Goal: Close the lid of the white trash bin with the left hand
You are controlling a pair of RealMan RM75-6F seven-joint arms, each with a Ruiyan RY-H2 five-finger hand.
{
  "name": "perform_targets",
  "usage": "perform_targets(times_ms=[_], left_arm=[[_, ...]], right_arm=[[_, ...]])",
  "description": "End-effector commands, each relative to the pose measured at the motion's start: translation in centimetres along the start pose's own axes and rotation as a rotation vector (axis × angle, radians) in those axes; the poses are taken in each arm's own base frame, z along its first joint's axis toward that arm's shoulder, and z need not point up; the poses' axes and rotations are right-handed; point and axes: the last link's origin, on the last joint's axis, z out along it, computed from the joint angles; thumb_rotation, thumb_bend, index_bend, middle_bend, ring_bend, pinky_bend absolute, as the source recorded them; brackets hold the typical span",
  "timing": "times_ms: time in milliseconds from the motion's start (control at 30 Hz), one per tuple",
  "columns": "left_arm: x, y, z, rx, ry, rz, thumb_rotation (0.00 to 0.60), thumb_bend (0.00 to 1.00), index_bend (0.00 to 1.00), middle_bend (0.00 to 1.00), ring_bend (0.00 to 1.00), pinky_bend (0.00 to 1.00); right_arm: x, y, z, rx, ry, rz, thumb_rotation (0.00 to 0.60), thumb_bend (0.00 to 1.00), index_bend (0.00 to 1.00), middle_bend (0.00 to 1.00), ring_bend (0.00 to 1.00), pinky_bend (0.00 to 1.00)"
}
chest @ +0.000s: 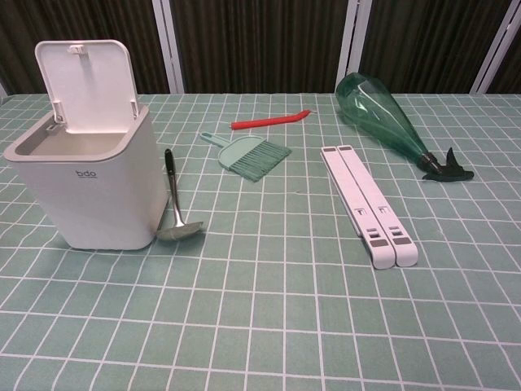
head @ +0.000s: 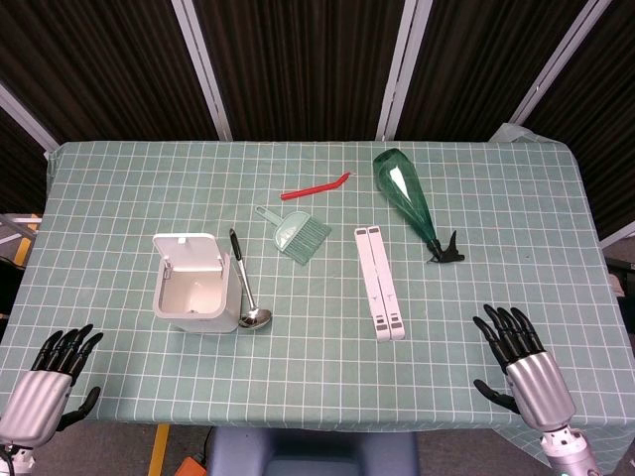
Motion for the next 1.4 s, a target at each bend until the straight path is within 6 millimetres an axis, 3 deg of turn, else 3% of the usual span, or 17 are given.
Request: perform_targets(times_ms=[33, 200, 267, 300, 333, 367, 400, 467, 500, 533, 600, 800, 1000, 1200, 1400], left_arm=[[0.0, 0.0, 0.0, -0.002, 0.001, -0.001, 0.600, 0.40, 0.08, 0.00, 0.00, 0.00], [0.4, 0.4, 1.0, -0.027, 0.043, -0.058, 0.600, 0.40, 0.07, 0.00, 0.00, 0.01], [1.2, 0.7, 2.4, -0.036, 0.092, -0.105, 0.600, 0.41, 0.07, 0.00, 0.00, 0.09], [2.1, 0.9, 3.5, -0.038, 0.145, -0.139, 0.600, 0.42, 0.07, 0.05, 0.01, 0.19], [2.9, 1.2, 4.6, -0.042, 0.192, -0.166, 0.600, 0.43, 0.08, 0.15, 0.06, 0.33], [3.9, 1.8, 6.0, -0.052, 0.242, -0.209, 0.600, 0.45, 0.10, 0.32, 0.17, 0.54], [4.6, 2.3, 7.1, -0.064, 0.268, -0.251, 0.600, 0.48, 0.14, 0.58, 0.38, 0.78], [5.9, 3.4, 9.1, -0.075, 0.293, -0.339, 0.600, 0.51, 0.20, 0.87, 0.67, 0.97], [6.6, 4.1, 10.4, -0.074, 0.285, -0.368, 0.600, 0.53, 0.23, 0.95, 0.78, 1.00], [7.0, 4.7, 11.3, -0.077, 0.268, -0.370, 0.600, 0.54, 0.25, 0.99, 0.88, 1.00], [8.1, 6.0, 13.3, -0.074, 0.219, -0.363, 0.600, 0.54, 0.27, 1.00, 0.98, 1.00], [10.0, 9.6, 17.8, -0.075, 0.103, -0.347, 0.600, 0.54, 0.30, 1.00, 1.00, 1.00], [10.8, 12.1, 20.9, -0.057, 0.054, -0.298, 0.600, 0.54, 0.28, 1.00, 1.00, 1.00], [10.9, 13.5, 21.7, -0.045, 0.010, -0.280, 0.600, 0.54, 0.27, 1.00, 1.00, 1.00], [10.3, 13.5, 22.2, -0.007, -0.050, -0.261, 0.600, 0.54, 0.27, 1.00, 1.00, 1.00]], right_arm=[[0.0, 0.0, 0.0, 0.001, 0.002, 0.001, 0.600, 0.16, 0.00, 0.00, 0.00, 0.00], [0.2, -0.1, -0.1, 0.000, 0.008, 0.002, 0.600, 0.16, 0.00, 0.00, 0.00, 0.00], [0.2, -0.1, -0.2, 0.000, 0.007, 0.002, 0.600, 0.16, 0.00, 0.00, 0.00, 0.00], [0.2, -0.1, -0.2, -0.001, 0.008, 0.000, 0.600, 0.16, 0.00, 0.00, 0.00, 0.00], [0.2, -0.1, -0.1, -0.002, 0.008, 0.000, 0.600, 0.16, 0.00, 0.00, 0.00, 0.00], [0.1, -0.1, -0.1, -0.002, 0.008, 0.000, 0.600, 0.16, 0.00, 0.00, 0.00, 0.00], [0.1, -0.1, -0.1, -0.002, 0.009, 0.000, 0.600, 0.16, 0.00, 0.00, 0.00, 0.00], [0.0, -0.2, -0.1, -0.001, 0.006, 0.000, 0.600, 0.16, 0.00, 0.00, 0.00, 0.00], [0.0, -0.2, -0.1, 0.001, 0.004, 0.001, 0.600, 0.16, 0.00, 0.00, 0.00, 0.00], [-0.1, -0.3, -0.1, 0.003, 0.002, 0.000, 0.600, 0.16, 0.00, 0.00, 0.00, 0.00], [-0.2, -0.3, 0.0, 0.002, -0.003, -0.004, 0.600, 0.16, 0.00, 0.00, 0.00, 0.00], [-0.2, -0.1, 0.1, -0.004, -0.003, -0.007, 0.600, 0.16, 0.00, 0.00, 0.00, 0.00], [-0.1, 0.0, 0.2, -0.008, -0.003, -0.008, 0.600, 0.16, 0.00, 0.00, 0.00, 0.00], [0.1, 0.1, 0.3, -0.014, 0.003, -0.003, 0.600, 0.16, 0.00, 0.00, 0.00, 0.00], [0.2, 0.1, 0.2, -0.011, -0.001, 0.003, 0.600, 0.16, 0.00, 0.00, 0.00, 0.00]])
